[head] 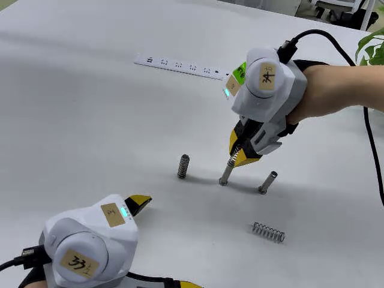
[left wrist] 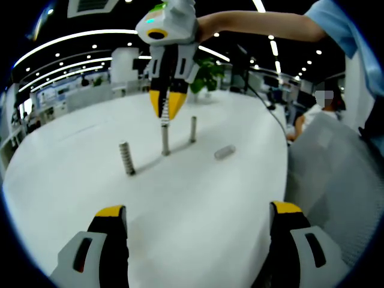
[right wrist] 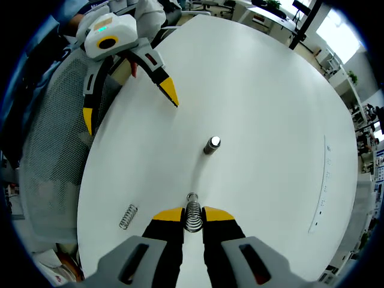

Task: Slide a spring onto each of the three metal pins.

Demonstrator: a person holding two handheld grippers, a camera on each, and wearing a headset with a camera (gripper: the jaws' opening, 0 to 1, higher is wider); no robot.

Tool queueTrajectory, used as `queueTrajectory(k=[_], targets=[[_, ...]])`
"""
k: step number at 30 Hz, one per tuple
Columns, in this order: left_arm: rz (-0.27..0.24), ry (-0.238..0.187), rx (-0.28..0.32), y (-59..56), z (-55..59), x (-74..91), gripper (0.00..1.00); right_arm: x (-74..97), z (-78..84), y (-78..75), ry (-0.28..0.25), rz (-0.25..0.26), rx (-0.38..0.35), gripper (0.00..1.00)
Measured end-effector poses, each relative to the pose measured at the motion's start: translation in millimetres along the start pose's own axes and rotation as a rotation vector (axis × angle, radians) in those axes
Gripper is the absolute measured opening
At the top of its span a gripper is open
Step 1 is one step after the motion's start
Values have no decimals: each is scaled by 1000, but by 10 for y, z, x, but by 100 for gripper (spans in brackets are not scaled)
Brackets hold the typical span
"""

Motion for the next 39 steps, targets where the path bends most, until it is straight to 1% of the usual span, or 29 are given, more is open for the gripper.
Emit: queueTrajectory(k=[5,12,16,23,31,33,35,39], targets=[[-1,1,3,6,7,6,98,-70,33,-33,16,-5,4,13],[-4,-5,9,22,-3,13,99,-161,31,-30,27,-16,9,13],[-7,-11,14,32,-14,19,100,-212,44,-16,45,-16,21,13],[-6,-2,20,27,34,28,100,-306,64,2,63,-22,33,13],[-10,9,24,34,82,55,100,-439,70,19,68,-28,36,13],[-12,12,22,42,93,61,99,-468,76,9,65,-23,40,13],[-14,15,27,50,103,69,99,-486,80,11,63,-30,29,13],[-15,17,31,55,115,69,99,-512,82,20,62,-32,29,13]])
Point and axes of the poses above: the centre of the closed fingertips' face, and the gripper's own axes: x roughly backward along the fingers, y roughly to its left, z roughly out of its underside, the point moved 1 cm from there along x, roughly backward along the fingers
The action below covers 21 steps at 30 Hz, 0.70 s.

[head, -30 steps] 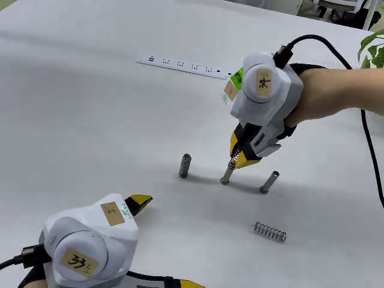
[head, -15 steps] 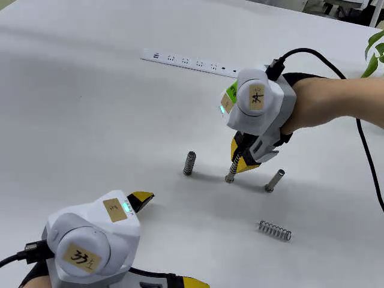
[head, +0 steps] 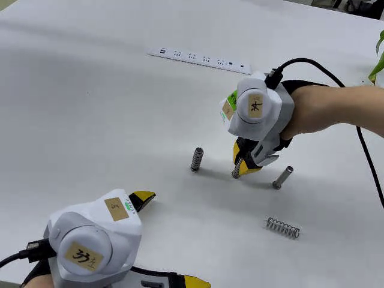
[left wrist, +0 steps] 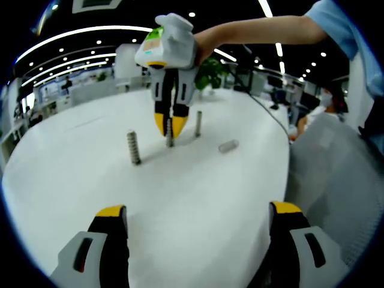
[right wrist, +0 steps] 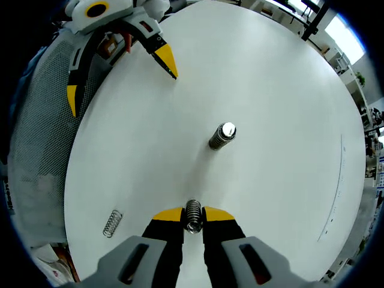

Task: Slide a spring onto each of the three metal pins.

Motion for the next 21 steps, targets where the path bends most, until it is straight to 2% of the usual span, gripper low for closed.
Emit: queueTrajectory(k=[18,21], targets=[[13,2,-5,-20,-16,-6,99,-35,-34,13,-10,-2,1,13],[12,3,-8,-16,-16,1,99,-40,-50,1,-17,2,-5,20]])
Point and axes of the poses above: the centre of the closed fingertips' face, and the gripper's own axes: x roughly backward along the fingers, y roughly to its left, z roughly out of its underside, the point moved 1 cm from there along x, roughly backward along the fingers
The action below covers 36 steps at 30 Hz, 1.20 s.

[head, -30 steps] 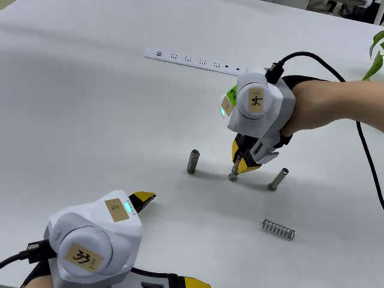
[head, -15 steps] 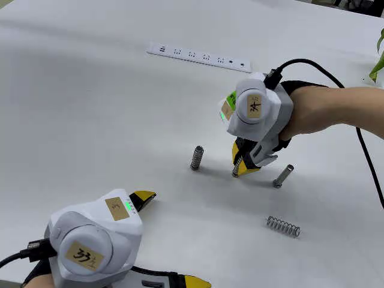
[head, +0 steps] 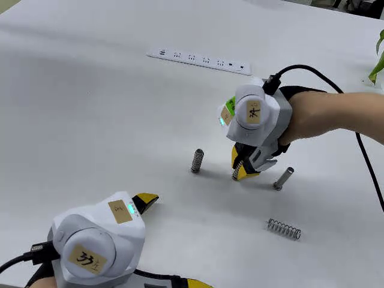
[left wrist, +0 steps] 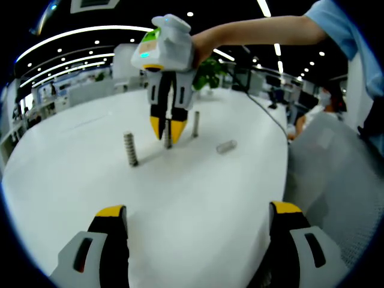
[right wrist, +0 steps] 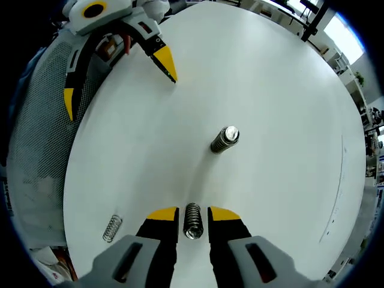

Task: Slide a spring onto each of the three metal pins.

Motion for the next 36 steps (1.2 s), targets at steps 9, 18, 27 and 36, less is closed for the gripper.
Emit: queueTrajectory(k=[9,18,27,36], targets=[[2,-8,-1,-10,-34,8,100,6,14,-8,-24,17,-11,40],[2,-22,-7,-19,-101,12,100,51,-71,0,-143,73,-86,81],[-3,-34,-18,-14,-177,22,100,125,-90,29,-260,137,-196,97],[-12,-40,-28,45,-248,36,100,179,-59,147,-331,163,-277,99]])
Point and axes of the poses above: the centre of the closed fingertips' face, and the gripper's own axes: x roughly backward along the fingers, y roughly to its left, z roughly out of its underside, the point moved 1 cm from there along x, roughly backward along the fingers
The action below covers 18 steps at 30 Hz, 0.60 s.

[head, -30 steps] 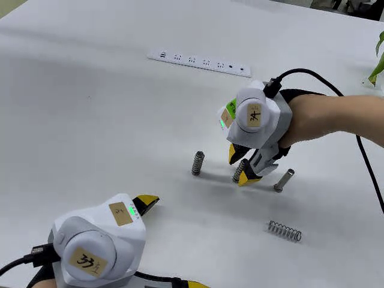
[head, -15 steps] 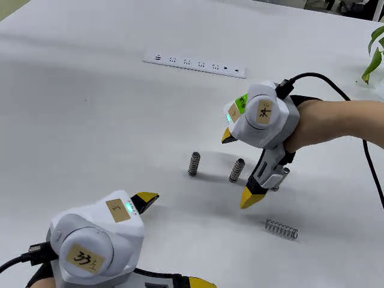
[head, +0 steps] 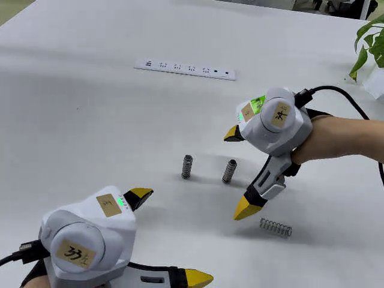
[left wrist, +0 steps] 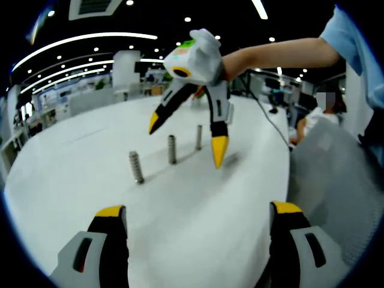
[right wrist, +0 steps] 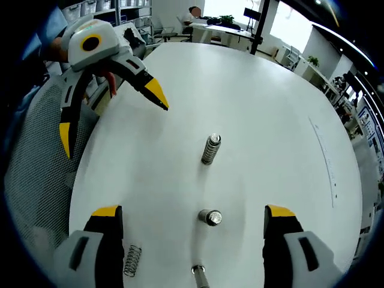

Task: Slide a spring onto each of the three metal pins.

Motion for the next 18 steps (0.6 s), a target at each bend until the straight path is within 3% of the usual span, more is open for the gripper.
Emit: queueTrajectory(k=[8,18], targets=[[7,4,-14,28,-54,-31,100,181,67,30,-65,66,-63,99],[21,14,-45,59,-102,-56,100,388,318,146,-104,130,-157,99]])
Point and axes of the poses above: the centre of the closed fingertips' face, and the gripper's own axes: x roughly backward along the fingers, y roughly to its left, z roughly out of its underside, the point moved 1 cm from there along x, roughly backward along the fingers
